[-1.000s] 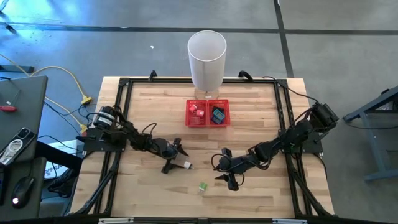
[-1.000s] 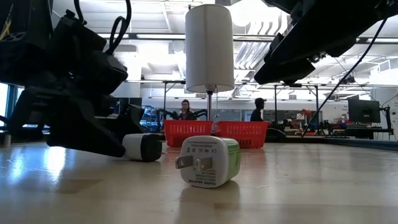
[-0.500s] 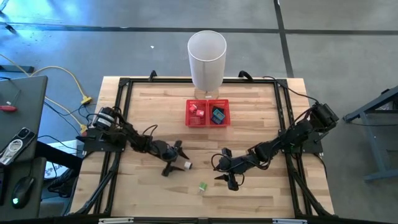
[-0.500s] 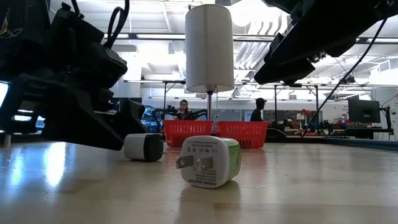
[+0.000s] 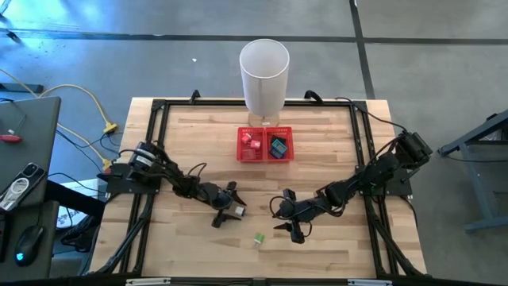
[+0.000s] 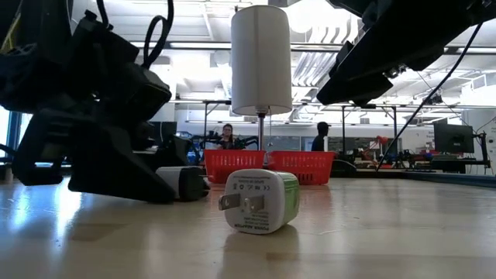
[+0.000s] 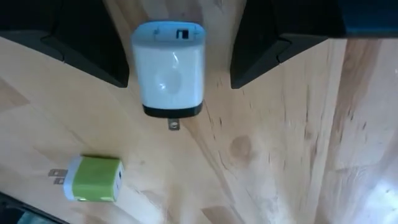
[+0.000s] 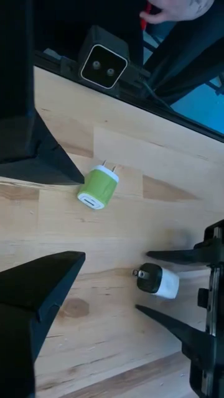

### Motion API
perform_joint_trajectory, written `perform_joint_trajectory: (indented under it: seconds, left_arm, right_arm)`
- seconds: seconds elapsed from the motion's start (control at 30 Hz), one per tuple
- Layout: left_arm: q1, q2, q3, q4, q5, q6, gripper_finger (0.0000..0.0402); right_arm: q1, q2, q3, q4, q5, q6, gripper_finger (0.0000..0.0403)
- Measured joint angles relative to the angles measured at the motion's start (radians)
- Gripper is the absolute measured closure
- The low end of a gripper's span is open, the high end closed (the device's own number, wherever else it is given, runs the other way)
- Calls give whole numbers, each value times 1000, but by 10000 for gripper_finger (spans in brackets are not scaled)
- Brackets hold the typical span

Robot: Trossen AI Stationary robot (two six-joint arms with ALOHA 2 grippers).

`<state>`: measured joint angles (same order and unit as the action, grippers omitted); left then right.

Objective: Pick & Place Office items
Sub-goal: Put the white charger adapter into the left red bin

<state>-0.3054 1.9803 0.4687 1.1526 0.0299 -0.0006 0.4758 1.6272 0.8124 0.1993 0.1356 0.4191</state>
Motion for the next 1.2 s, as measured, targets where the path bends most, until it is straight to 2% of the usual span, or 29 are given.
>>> perform_joint_trajectory:
  seconds: [0.17, 0.3, 0.47, 0.57, 0.77, 0.93, 1.2]
  left_arm:
    - [0, 18, 1, 49, -4, 0, 133]
    - [0, 18, 1, 55, -28, 0, 156]
    - [0, 18, 1, 56, -36, -44, 227]
    - [0, 18, 1, 53, -36, -121, 278]
    - [-2, 17, 1, 52, -34, -155, 279]
    - [-6, -43, 1, -8, -36, -183, 279]
    - [-19, -223, 60, -313, -142, -121, 279]
  right_arm:
    - [0, 0, 0, -1, 0, 1, 230]
    - [0, 0, 0, -4, 0, 1, 230]
    - [0, 0, 0, -9, 0, -2, 230]
    - [0, 0, 0, -9, 0, -3, 230]
    - [0, 0, 0, -9, -1, 4, 230]
    - [0, 0, 0, -8, -1, 5, 230]
    - [-14, 0, 0, 8, -2, 70, 230]
